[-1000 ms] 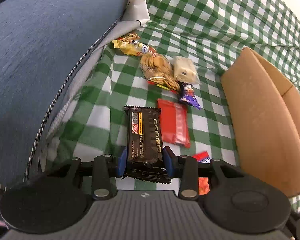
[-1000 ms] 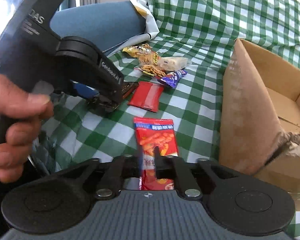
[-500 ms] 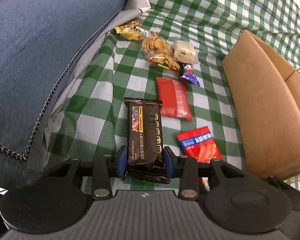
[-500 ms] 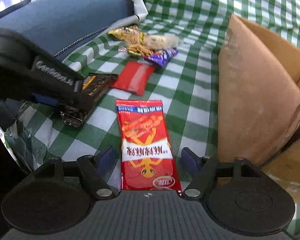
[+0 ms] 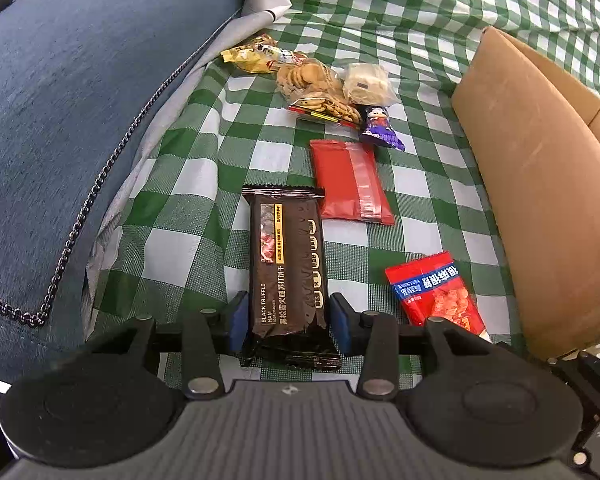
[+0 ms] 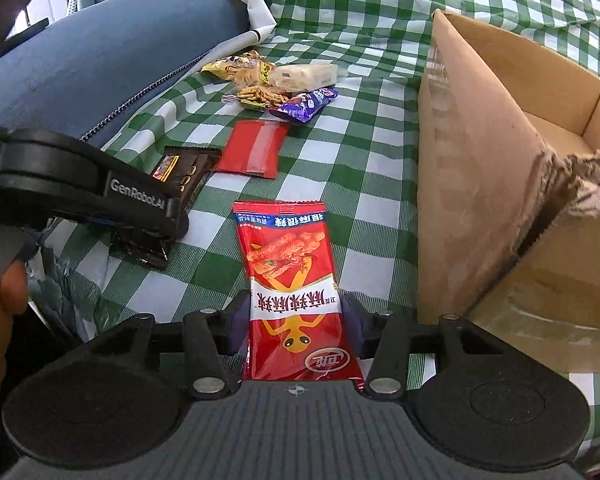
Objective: Organize snacks
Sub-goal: 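Carry the red packet toward the box with the right tool while the left tool holds the chocolate bar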
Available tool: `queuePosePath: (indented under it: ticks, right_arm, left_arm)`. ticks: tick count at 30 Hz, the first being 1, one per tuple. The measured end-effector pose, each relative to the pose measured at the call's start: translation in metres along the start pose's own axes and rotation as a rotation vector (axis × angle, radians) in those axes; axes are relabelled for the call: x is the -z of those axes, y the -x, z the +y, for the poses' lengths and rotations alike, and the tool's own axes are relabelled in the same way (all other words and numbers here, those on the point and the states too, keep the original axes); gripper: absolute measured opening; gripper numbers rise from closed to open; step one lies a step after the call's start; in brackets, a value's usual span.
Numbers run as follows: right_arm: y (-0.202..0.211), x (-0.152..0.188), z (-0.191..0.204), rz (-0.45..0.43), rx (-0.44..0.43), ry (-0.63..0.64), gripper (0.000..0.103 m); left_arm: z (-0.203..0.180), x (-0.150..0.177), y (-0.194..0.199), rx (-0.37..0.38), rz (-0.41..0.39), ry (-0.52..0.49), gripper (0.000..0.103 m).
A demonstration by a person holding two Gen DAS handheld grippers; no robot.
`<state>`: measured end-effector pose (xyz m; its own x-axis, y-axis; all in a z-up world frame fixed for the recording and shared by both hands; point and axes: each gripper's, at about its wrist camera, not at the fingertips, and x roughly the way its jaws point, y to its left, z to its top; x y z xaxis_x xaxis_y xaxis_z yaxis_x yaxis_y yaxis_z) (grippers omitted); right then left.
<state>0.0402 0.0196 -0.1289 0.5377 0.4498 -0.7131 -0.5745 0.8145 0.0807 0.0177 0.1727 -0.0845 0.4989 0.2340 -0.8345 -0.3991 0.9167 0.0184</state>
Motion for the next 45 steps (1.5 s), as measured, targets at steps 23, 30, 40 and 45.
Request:
queuePosePath:
  ticks: [23, 30, 40, 45]
  right_arm:
    - [0.002, 0.0, -0.001, 0.001, -0.001, -0.045, 0.053]
    - [0.002, 0.002, -0.001, -0.009, 0.003, -0.035, 0.051]
    - [0.011, 0.0, 0.0, -0.042, 0.002, -0.032, 0.05]
    - [0.022, -0.004, 0.0, -0.083, -0.003, -0.045, 0.049]
  left_arm:
    - [-0.004, 0.0, 0.004, -0.002, -0.045, -0.018, 0.043]
    - [-0.007, 0.001, 0.001, -0.012, -0.043, -0.033, 0.043]
    - [0.0, 0.0, 0.013, 0.021, -0.103, 0.004, 0.043]
    - [0.003, -0.004, 0.023, 0.034, -0.157, 0.039, 0.043]
